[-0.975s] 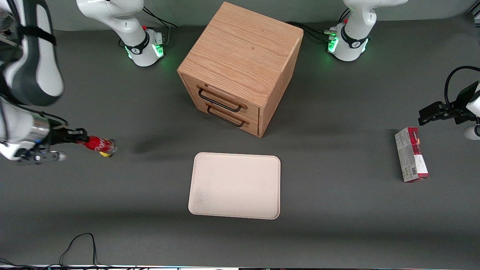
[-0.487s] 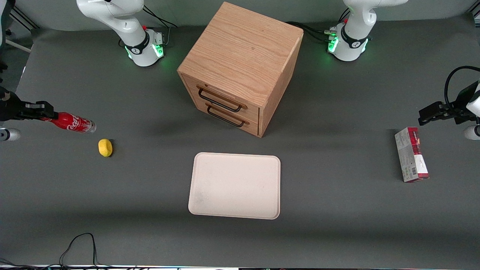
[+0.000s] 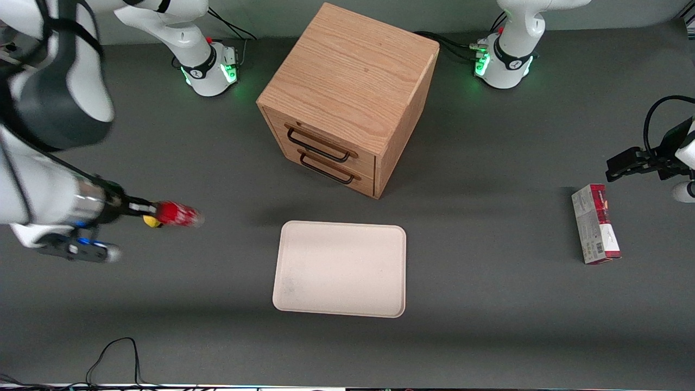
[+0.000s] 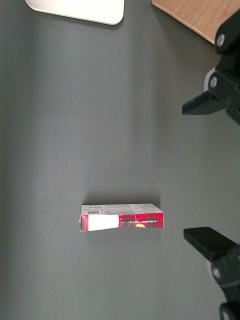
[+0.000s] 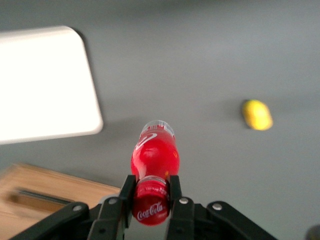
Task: Place coke bottle on tray
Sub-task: 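Carry the bottle over the white tray's corner and stand it upright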
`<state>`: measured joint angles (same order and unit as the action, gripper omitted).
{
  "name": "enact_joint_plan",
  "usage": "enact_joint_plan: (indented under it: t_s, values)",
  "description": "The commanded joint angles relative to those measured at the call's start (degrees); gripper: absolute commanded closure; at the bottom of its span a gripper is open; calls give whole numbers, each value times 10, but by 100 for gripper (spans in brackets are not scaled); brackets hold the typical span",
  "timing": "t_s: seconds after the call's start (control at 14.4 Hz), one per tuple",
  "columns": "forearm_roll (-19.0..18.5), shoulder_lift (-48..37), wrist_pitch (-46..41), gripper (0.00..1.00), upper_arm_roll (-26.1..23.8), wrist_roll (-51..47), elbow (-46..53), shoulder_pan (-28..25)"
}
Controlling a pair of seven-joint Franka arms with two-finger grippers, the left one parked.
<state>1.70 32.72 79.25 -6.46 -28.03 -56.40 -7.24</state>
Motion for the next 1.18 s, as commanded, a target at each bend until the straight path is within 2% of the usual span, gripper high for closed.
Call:
enact_joint_plan:
  t_s: [0.0,0.07,0.21,0.42,0.49,0.7,1.11]
  values:
    - [-7,83,73,100,-28,-125,74,-22]
    - [-13,104,114,100,-25,-163,74,-38]
    - [-47,145,188,100,-26,-237,82,-60]
    - [-52,184,250,100,-25,-284,89,-74]
    - [-53,190,262,100,-23,-299,89,-81]
    - [-106,213,292,100,-22,-352,89,-105]
    - [-110,218,307,100,-24,-377,88,-111]
